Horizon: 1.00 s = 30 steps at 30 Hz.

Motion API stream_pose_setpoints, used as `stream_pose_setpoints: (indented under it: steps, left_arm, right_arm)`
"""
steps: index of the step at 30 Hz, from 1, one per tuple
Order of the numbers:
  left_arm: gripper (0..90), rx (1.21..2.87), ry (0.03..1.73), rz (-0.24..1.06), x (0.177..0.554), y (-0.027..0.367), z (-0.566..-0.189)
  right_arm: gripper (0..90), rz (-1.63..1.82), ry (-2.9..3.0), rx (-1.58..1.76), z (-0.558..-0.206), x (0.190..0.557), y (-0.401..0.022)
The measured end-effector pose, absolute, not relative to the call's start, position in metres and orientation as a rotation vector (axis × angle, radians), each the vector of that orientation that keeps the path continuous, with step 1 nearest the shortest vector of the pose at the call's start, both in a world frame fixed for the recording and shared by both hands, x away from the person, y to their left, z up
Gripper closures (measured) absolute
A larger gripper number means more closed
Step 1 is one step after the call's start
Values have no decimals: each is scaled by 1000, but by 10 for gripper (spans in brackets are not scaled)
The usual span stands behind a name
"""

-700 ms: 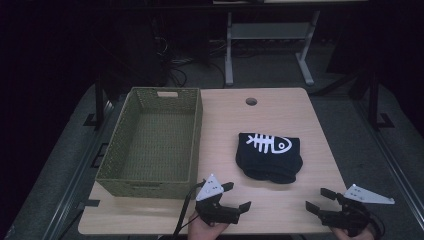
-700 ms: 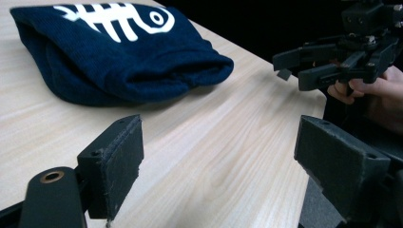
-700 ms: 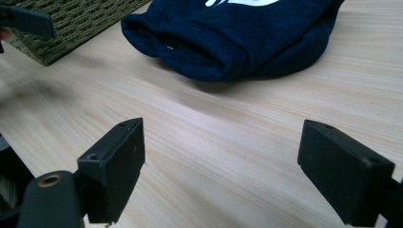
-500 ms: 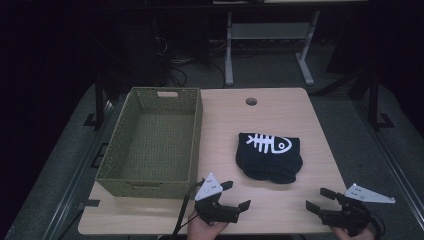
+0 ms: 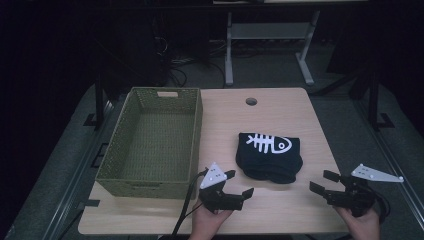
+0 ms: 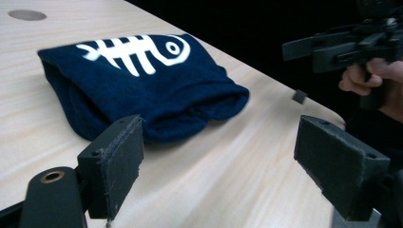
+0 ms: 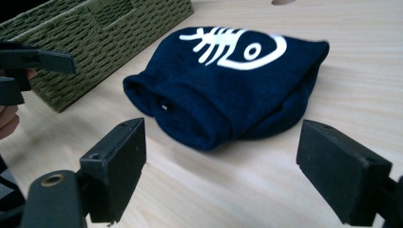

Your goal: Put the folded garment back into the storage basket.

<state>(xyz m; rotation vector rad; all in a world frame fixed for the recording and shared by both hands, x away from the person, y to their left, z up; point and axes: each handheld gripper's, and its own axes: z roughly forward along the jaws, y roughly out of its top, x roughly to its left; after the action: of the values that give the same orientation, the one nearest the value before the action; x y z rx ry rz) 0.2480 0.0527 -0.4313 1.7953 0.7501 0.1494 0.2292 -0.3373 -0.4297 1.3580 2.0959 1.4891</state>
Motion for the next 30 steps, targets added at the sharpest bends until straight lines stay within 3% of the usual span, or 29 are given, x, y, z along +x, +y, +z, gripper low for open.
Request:
stream_pose_setpoints:
  steps: [14,26,30]
  left_arm:
    - [164,1754,840,121,287,36,-420]
    - [163,1759,901,175,318,23,-414]
    - [181,1738,1008,124,333,22,-420]
  right_arm:
    - [164,1388,2169,1341,-415,263,-328]
    - [167,1354,2189,1375,-411,293,-327]
    - [171,1354,2178,1395,-412,306,-328]
